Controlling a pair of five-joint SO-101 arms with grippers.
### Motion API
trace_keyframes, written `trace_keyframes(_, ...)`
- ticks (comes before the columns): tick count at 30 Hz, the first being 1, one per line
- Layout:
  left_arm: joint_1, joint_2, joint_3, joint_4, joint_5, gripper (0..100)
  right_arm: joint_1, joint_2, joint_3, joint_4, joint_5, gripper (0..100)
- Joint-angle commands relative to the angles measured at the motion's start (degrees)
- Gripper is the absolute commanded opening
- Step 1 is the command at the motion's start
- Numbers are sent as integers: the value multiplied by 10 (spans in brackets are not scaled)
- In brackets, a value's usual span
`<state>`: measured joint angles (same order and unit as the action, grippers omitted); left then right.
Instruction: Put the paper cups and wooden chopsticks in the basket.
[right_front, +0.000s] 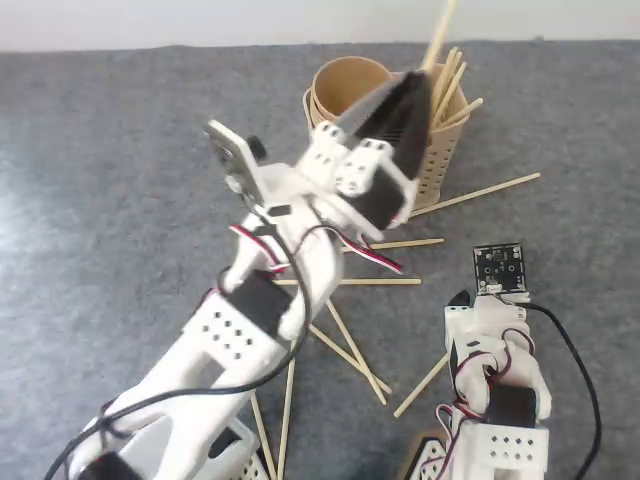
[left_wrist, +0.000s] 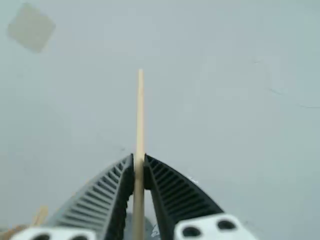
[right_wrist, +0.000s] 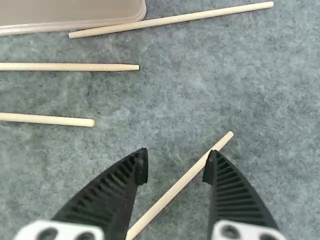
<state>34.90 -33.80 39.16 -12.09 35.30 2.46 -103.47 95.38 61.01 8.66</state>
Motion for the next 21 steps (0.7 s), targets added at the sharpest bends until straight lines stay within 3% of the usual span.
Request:
trace_keyframes(1, -20, 38, -27, -47, 32, 12, 3, -5, 11, -3, 7, 187)
trace_keyframes(4, -35, 72, -48, -49, 69, 12, 1, -5, 11, -3, 7, 187)
trace_keyframes(10, -5, 102, 4, -92, 67, 12, 0, -5, 11, -3, 7, 187)
trace_keyframes(17, 49, -7, 173, -146, -62, 12, 7, -5, 9, 0, 7, 184)
trace_keyframes(21, 53, -94, 228, -134, -62, 12, 65, -5, -54, 1, 8, 40)
